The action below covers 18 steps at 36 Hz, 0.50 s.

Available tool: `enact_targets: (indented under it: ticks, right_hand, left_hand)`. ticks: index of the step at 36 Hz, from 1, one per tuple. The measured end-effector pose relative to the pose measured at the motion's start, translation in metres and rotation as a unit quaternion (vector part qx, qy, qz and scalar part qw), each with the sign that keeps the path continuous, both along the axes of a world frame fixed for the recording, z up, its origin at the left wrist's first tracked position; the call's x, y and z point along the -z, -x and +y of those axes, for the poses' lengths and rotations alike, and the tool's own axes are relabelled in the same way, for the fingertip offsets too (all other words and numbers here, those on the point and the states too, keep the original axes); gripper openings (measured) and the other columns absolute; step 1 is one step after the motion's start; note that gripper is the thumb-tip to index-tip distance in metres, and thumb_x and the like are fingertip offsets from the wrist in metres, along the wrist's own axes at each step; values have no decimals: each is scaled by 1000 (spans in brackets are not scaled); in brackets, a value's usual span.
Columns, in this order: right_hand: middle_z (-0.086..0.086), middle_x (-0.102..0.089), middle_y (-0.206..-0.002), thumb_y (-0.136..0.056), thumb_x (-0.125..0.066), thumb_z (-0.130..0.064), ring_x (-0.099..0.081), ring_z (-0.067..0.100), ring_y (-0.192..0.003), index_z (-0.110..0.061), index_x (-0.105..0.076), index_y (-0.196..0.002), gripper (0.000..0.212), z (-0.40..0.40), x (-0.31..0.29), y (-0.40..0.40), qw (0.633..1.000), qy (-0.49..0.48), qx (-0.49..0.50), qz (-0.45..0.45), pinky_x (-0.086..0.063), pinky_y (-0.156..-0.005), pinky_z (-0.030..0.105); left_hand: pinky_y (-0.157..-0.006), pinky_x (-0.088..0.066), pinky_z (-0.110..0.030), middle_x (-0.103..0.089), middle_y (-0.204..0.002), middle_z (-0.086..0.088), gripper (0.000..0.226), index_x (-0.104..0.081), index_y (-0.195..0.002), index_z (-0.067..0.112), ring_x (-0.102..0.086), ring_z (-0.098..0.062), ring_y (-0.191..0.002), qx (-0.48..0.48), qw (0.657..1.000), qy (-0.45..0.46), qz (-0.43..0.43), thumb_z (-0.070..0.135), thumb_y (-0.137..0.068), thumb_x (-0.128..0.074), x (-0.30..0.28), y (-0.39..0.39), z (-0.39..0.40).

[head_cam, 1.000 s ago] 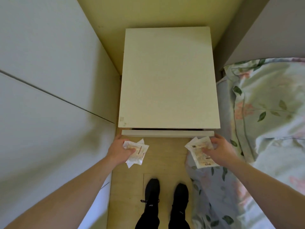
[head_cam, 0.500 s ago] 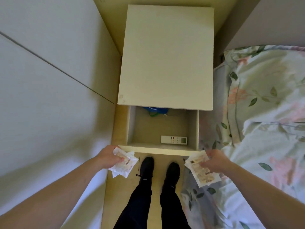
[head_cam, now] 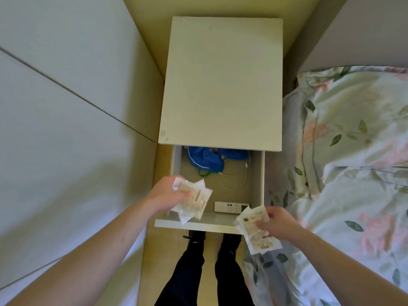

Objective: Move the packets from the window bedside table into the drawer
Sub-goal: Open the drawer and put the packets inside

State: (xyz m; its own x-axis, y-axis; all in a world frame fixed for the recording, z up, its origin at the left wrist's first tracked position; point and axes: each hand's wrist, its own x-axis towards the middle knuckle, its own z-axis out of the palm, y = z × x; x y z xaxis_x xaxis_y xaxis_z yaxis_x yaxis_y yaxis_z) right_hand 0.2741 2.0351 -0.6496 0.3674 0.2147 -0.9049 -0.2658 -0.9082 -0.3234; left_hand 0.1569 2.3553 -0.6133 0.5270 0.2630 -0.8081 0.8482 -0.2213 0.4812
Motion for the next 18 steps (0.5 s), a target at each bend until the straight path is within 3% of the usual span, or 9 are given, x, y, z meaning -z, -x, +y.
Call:
enact_targets:
  ticks: [4, 7, 10, 13, 18]
  right_hand:
    - [-9, -75, -98, -89, -71, -21, -72, 11, -89, -27, -72, -111, 22, 2, 4, -6, 999, -6, 40, -21, -58, -69, 25]
    - [-9, -75, -100, -90, -71, -20, -71, 11, -90, -25, -71, -117, 28, 1, 4, -9, 997, -5, 63, -34, -55, -65, 22]
    - [-9, -74, -101, -90, -70, -19, -69, 9, -90, -24, -70, -117, 28, 1, 3, -8, 997, -5, 67, -43, -49, -59, 18]
    - [-9, -74, -101, -91, -70, -18, -70, 9, -89, -26, -70, -116, 26, -1, 4, -5, 996, -9, 77, -38, -50, -58, 19]
    - [-10, -74, -100, -90, -72, -18, -70, 11, -91, -25, -70, -115, 26, -8, 7, 1, 996, -9, 84, -28, -54, -68, 23]
  left_hand:
    - [-79, -55, -28, -69, -114, 5, 27, -65, -118, 25, -64, -16, -105, -121, 993, 11, 0, 27, -92, -72, 21, -29, -16]
    - [-68, -51, -21, -66, -119, 3, 31, -62, -124, 20, -61, -17, -107, -160, 987, -11, 16, 29, -94, -69, 43, -37, -29]
    - [-73, -52, -24, -65, -128, -3, 39, -61, -130, 19, -62, -23, -112, -164, 985, -30, 40, 32, -95, -68, 63, -34, -42]
    - [-63, -47, -20, -65, -129, -4, 42, -60, -135, 17, -59, -19, -99, -151, 986, -57, 50, 35, -97, -64, 72, -27, -51]
    - [-74, -49, -28, -68, -123, -6, 40, -63, -134, 18, -59, -20, -94, -107, 990, -69, 63, 37, -99, -59, 80, -2, -54]
